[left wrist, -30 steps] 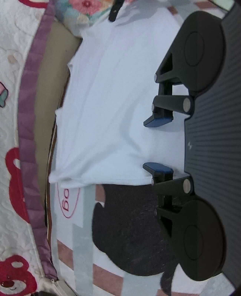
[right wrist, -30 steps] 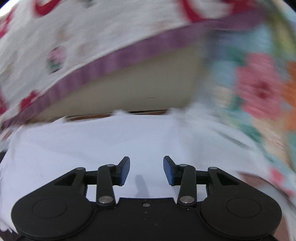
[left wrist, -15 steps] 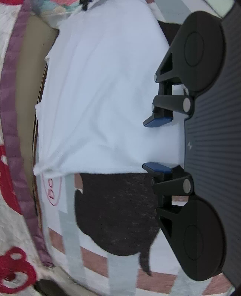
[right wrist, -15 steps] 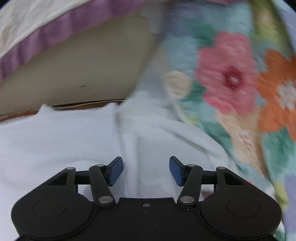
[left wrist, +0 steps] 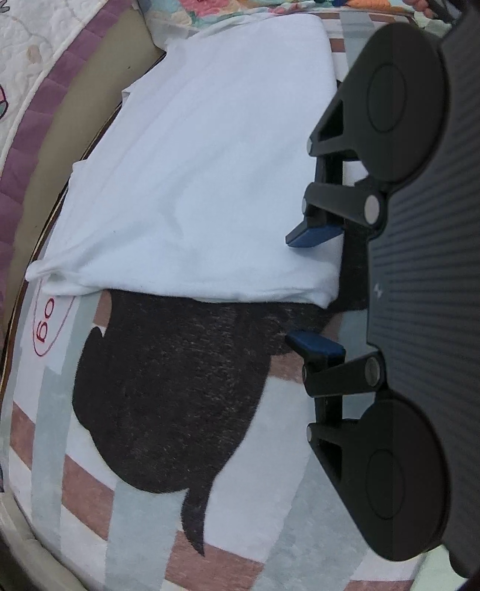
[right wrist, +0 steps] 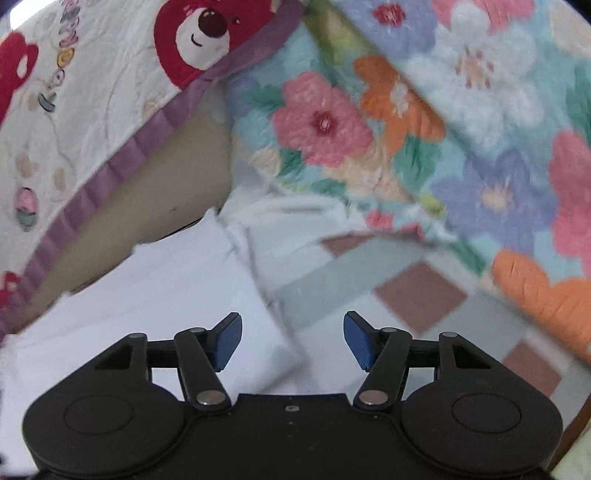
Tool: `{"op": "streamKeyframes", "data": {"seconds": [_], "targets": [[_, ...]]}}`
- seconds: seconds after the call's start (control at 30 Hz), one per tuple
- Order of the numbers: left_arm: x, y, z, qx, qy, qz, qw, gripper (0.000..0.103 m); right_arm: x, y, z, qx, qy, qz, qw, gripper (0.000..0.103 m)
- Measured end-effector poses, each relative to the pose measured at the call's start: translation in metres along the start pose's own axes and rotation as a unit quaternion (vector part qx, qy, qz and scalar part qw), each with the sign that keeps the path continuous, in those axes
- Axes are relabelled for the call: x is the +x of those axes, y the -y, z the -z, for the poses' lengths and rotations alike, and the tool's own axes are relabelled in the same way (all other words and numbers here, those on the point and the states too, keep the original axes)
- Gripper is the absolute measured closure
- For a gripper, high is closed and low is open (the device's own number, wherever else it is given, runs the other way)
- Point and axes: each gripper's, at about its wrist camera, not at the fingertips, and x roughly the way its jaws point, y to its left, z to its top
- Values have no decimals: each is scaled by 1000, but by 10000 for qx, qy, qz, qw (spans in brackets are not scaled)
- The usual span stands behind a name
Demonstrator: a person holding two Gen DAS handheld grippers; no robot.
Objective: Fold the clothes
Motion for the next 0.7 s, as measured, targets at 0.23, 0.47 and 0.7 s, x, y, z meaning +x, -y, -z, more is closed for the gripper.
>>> {"op": "streamKeyframes", "data": {"seconds": [0.23, 0.47, 0.7], "targets": [[-24, 42, 8, 1784, 793, -454, 9797, 99, 34, 21, 31, 1821, -352, -684, 9803, 35], [-21, 37, 21, 2020, 512, -628, 9760, 100, 33, -6, 24, 1030, -273, -390, 9935, 34], [-10, 35, 19, 2078, 335, -917, 9733, 98, 22, -11, 18, 580, 46, -681, 9960, 90]]}}
